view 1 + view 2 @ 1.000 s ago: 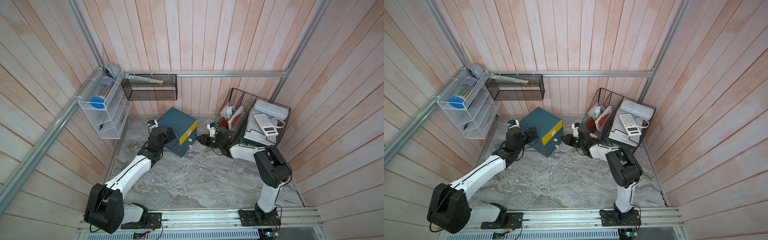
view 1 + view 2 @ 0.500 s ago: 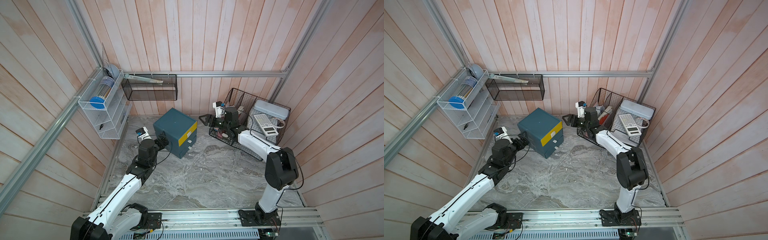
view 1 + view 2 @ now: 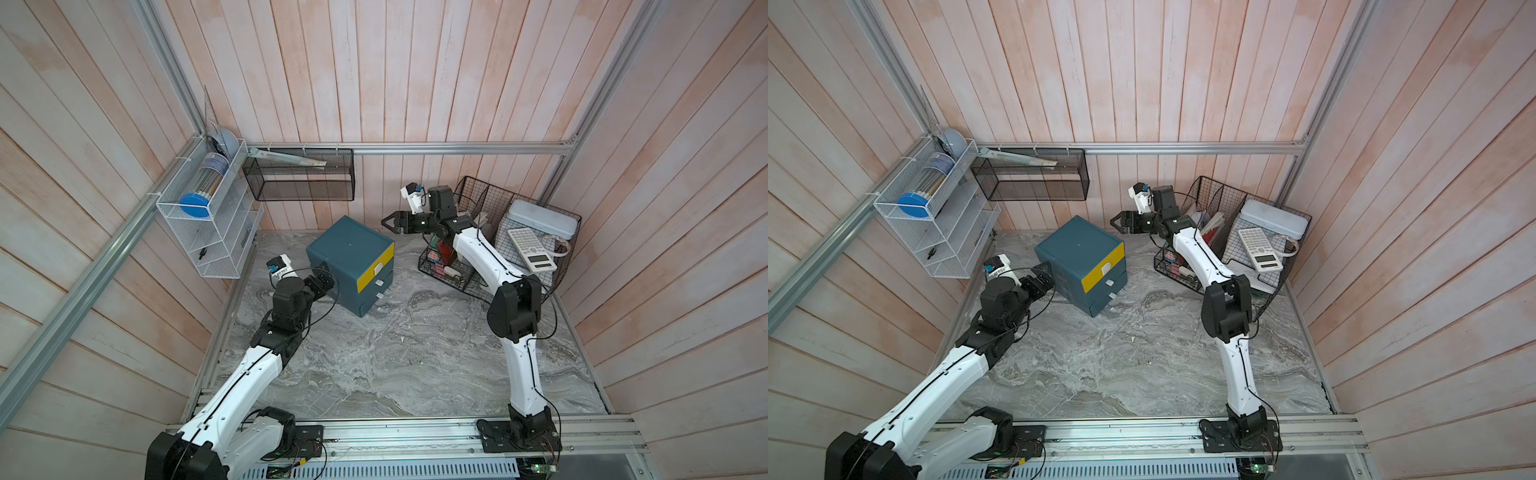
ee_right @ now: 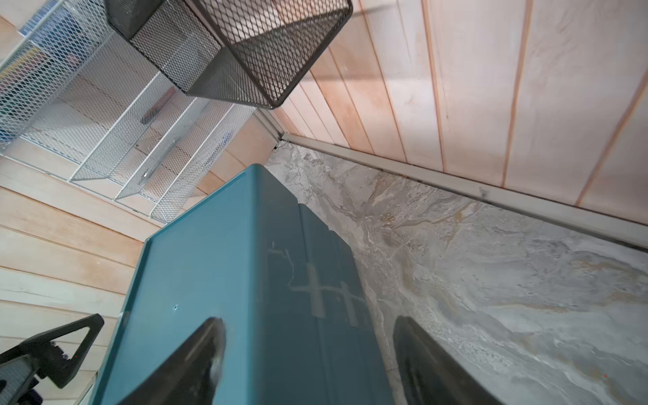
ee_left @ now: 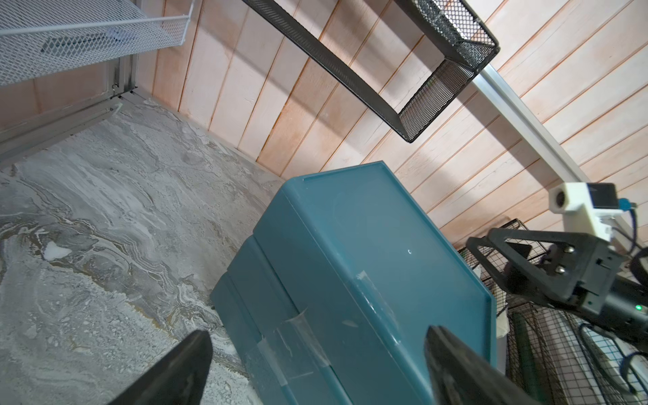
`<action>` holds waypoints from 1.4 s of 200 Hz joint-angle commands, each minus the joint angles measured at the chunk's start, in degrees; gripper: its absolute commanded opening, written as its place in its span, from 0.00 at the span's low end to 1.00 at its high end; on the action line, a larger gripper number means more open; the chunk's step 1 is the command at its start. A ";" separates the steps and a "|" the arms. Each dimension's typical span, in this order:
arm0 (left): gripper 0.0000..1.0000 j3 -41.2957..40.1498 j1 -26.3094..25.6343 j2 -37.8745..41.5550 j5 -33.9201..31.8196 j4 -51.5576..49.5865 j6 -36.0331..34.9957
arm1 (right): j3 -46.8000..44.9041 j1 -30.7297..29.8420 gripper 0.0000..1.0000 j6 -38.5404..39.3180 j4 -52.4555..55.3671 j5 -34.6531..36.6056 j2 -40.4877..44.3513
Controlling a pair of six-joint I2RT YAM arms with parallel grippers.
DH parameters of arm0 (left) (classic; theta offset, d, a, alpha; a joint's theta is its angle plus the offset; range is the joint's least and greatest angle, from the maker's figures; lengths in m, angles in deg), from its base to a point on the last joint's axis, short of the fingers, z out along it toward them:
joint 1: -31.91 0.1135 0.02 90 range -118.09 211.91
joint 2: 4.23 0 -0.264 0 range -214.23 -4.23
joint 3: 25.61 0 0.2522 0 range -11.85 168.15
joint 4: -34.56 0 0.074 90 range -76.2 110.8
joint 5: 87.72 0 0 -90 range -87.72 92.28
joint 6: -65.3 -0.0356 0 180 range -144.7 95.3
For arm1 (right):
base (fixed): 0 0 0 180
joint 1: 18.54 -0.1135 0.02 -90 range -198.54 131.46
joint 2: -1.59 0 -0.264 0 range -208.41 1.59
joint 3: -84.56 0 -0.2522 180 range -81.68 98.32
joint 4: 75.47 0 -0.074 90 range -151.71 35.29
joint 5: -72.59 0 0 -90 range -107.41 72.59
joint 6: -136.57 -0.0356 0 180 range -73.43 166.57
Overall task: Put the bluetooth earphones in the drawer according to color
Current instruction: Adjust the storage box at the center of the board.
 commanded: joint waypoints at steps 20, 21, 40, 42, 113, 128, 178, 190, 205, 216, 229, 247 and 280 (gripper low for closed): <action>1.00 -1.61 2.20 0.43 5.65 3.06 2.19 | 4.14 -5.38 0.80 7.42 14.38 -0.43 -1.68; 1.00 -1.57 2.23 0.38 5.73 3.05 2.24 | 3.92 -5.48 0.80 7.45 14.42 -0.38 -1.58; 1.00 -1.70 3.33 -0.03 6.98 3.11 2.76 | -0.87 -7.65 0.79 8.13 13.94 1.09 1.24; 1.00 -1.71 3.36 -0.04 7.12 3.17 2.80 | -1.53 -7.83 0.79 8.15 13.76 1.19 1.59; 1.00 -1.52 4.96 -1.47 10.65 3.81 3.16 | -36.95 -11.33 0.75 1.41 -7.13 0.48 23.45; 1.00 -1.64 4.94 -2.13 12.20 4.88 3.25 | -43.98 -11.36 0.75 -0.50 -12.42 -0.57 27.97; 1.00 -0.63 4.77 -6.86 21.63 8.86 3.34 | -53.63 -7.38 0.77 -7.01 -19.96 3.10 35.21; 1.00 0.00 4.41 -8.10 23.51 9.39 3.17 | -55.09 -5.74 0.77 -8.59 -22.02 3.25 36.05; 0.99 0.69 3.41 -9.37 24.85 9.46 2.58 | -56.72 -3.75 0.78 -10.37 -24.35 3.27 36.53; 0.99 1.40 2.66 -10.10 25.38 9.39 1.97 | -57.78 -2.40 0.78 -11.42 -25.91 3.01 36.67; 0.98 2.28 1.71 -11.36 26.21 9.03 1.29 | -58.35 -1.20 0.79 -12.01 -27.08 2.24 36.40; 0.97 3.34 0.57 -12.93 26.85 8.51 0.54 | -57.88 -0.56 0.79 -11.81 -27.37 0.83 35.25; 0.97 4.09 -0.37 -13.82 27.45 8.28 -0.18 | -57.81 -0.69 0.79 -11.90 -28.89 -2.22 33.89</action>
